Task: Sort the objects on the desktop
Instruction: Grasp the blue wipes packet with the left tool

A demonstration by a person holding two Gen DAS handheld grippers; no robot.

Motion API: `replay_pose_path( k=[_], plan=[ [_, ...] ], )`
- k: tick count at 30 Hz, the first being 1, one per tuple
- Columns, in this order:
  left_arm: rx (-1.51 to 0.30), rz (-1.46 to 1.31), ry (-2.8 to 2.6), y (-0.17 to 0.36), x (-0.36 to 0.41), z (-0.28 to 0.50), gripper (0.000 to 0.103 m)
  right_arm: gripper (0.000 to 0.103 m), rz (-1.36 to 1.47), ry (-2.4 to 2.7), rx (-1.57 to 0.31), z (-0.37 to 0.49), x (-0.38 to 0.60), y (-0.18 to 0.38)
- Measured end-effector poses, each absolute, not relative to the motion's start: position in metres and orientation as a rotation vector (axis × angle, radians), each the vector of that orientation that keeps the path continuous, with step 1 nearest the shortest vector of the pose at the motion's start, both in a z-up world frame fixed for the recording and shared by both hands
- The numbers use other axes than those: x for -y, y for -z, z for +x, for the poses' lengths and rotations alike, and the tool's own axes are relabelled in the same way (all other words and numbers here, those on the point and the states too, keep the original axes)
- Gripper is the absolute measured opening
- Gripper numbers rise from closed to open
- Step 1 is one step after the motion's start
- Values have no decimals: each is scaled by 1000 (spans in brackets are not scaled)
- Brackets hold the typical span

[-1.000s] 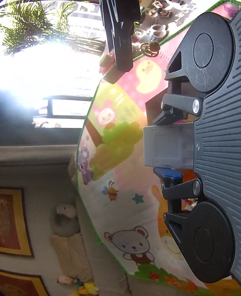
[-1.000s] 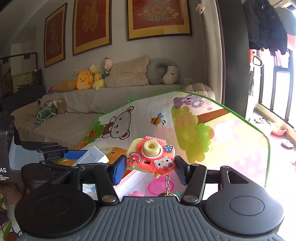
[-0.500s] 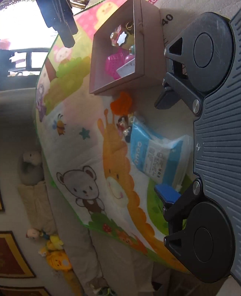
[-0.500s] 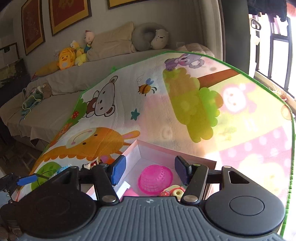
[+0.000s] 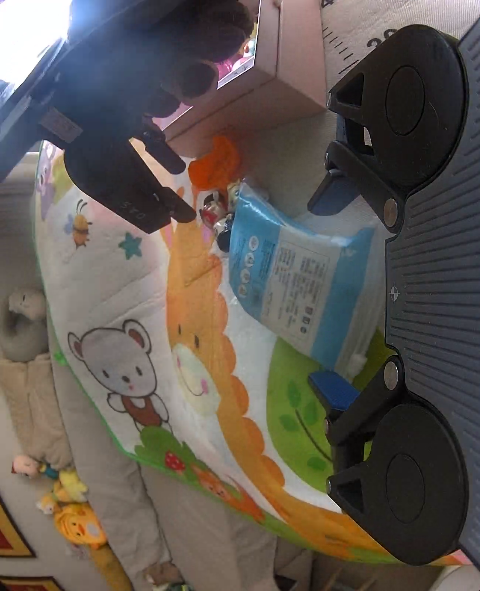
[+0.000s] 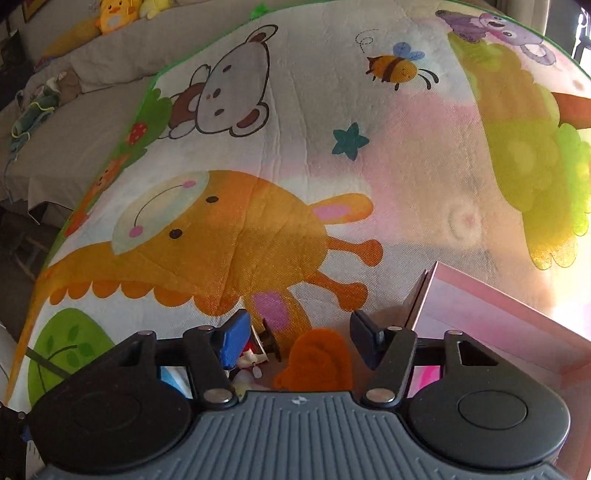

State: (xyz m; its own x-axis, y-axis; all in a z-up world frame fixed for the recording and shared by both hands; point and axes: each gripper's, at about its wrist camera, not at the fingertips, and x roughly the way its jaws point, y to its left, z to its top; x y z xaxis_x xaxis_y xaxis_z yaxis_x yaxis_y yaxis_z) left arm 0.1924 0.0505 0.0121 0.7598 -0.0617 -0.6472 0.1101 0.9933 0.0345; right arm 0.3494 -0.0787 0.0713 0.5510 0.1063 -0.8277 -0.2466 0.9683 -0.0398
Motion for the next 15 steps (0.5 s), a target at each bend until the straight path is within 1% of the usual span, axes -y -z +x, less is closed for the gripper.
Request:
replay_pose_path(
  k=[3,6,10,11,15],
  plan=[
    [-699,68,101,-10,-51,196,95,49,-173,-190,-1009,360,73,-63],
    [-698,56,110,-10,-54,197,95,49,-169,-194,-1029,359,69,-61],
    [-705,30,136,-10,-58,193,95,47,-152,-296,-1062,348,64,-64],
    [-708,28,142,-10,-58,191,95,45,-149,-319,-1080,345,63,-63],
    [-726,30,193,-9,-60,168,95,42,-121,-410,-1155,320,62,-60]
  ],
)
